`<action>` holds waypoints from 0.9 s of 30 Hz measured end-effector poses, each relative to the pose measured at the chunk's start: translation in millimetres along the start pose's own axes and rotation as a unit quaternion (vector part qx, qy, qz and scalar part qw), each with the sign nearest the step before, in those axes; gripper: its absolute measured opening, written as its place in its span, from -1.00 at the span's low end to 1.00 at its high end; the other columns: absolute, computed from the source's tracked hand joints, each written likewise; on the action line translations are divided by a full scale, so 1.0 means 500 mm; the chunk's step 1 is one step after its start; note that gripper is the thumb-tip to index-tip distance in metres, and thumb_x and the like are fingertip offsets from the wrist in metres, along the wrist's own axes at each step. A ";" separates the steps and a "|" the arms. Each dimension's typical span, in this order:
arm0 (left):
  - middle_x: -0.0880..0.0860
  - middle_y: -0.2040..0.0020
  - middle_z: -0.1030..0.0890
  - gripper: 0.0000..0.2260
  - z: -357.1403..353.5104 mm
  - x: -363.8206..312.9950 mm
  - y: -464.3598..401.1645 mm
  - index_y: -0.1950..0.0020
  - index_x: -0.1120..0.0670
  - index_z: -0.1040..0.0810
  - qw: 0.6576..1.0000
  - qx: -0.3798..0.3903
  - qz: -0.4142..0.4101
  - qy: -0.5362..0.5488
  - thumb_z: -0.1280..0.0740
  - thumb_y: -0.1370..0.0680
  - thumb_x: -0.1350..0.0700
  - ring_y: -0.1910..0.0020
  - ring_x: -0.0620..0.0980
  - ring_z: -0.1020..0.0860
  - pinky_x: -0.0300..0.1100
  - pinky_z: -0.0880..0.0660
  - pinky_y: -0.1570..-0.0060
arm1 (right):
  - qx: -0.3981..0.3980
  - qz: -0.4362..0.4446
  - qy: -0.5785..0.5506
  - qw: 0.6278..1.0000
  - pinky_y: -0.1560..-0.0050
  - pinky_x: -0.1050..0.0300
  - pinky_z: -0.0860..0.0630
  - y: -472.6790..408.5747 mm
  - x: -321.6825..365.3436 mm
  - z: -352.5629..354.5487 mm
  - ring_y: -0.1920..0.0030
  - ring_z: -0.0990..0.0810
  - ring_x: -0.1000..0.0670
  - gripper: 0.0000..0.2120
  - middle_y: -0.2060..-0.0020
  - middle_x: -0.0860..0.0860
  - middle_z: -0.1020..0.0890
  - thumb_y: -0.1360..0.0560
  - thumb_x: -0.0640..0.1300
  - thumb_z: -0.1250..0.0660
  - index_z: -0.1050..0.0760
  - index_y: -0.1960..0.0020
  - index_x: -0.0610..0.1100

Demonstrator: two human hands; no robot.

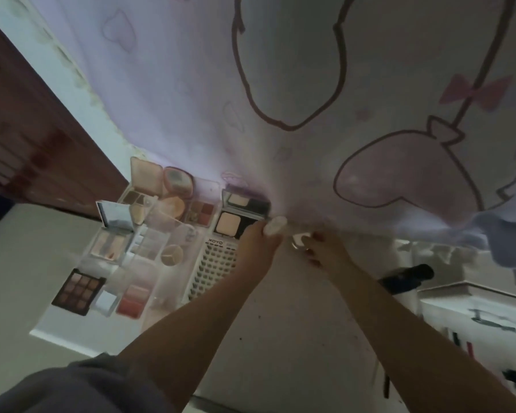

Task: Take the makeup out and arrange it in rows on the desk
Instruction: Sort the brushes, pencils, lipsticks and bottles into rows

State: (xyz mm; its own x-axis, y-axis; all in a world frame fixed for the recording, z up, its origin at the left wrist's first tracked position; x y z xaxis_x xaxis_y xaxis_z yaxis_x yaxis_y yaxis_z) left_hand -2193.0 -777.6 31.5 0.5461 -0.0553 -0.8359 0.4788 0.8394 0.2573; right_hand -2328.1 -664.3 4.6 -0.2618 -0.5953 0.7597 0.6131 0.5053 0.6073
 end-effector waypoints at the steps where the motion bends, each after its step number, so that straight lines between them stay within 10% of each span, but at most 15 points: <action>1: 0.17 0.14 -0.60 -0.73 -0.006 0.003 -0.011 0.09 0.20 -0.54 1.000 -0.009 0.001 -0.004 -0.32 -0.51 -0.03 0.14 0.15 -0.56 -0.04 -0.50 0.14 | -0.007 0.009 0.012 1.000 0.40 0.24 -0.37 -0.018 0.005 -0.002 0.36 -0.46 0.05 -0.87 0.20 -0.09 -0.54 -0.51 -0.23 -0.31 -0.48 -0.06 -0.16; 10: 0.12 -0.09 -0.48 -0.69 -0.027 0.006 -0.044 -0.14 0.14 -0.46 0.998 -0.027 -0.024 -0.060 -0.36 -0.48 0.02 -0.03 0.09 -0.48 -0.08 -0.46 0.01 | -0.069 0.063 0.110 0.989 0.06 -0.15 -0.59 -0.062 0.004 0.006 0.16 -0.55 -0.08 -0.91 0.17 -0.12 -0.58 -0.42 -0.18 -0.38 -0.52 0.08 -0.14; 17: 0.01 0.07 -0.47 -0.73 0.012 0.046 0.061 -0.08 0.05 -0.36 0.998 -0.048 -0.008 -0.025 -0.39 -0.47 0.10 0.14 0.01 -0.50 -0.17 -0.47 0.21 | 0.005 0.116 0.146 0.982 0.18 0.11 -0.57 0.074 0.054 0.063 0.20 -0.59 0.03 -0.87 0.13 0.00 -0.58 -0.55 -0.14 -0.25 -0.50 -0.08 -0.06; 22: -0.11 0.20 -0.46 -0.87 -0.125 0.018 0.157 -0.04 -0.03 -0.40 0.990 0.114 -0.048 -0.066 -0.30 -0.53 0.06 0.21 -0.11 -0.48 -0.32 -0.38 0.25 | -0.088 0.233 0.410 0.877 0.15 0.27 -0.43 0.209 0.141 0.222 0.16 -0.55 0.05 -0.82 0.06 0.01 -0.59 -0.57 -0.15 -0.20 -0.56 -0.07 -0.05; 27: 0.07 -0.32 -0.40 -0.52 -0.312 -0.094 0.204 -0.45 0.04 -0.23 0.936 0.300 -0.125 -0.131 -0.26 -0.56 0.00 -0.29 0.04 -0.40 -0.12 -0.36 -0.23 | -0.094 0.128 0.568 0.808 -0.04 -0.05 -0.53 0.236 0.071 0.278 0.00 -0.54 -0.10 -0.70 -0.08 -0.09 -0.49 -0.56 0.05 -0.19 -0.40 -0.23 -0.06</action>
State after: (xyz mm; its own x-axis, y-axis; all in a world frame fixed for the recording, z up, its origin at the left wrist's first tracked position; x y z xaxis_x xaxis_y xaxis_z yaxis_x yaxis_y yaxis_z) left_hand -2277.0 -604.8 21.2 0.4779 -0.4064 -0.7788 0.8714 0.3311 0.3620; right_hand -2368.9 -538.8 135.4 0.6778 -0.7301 0.0869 0.6694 0.6617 0.3376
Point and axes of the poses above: each hand's wrist, its own y-axis away from the middle knuckle, its own z-axis out of the back of the hand, x = y × z, the point moved 9 cm from there along -y, towards the middle knuckle
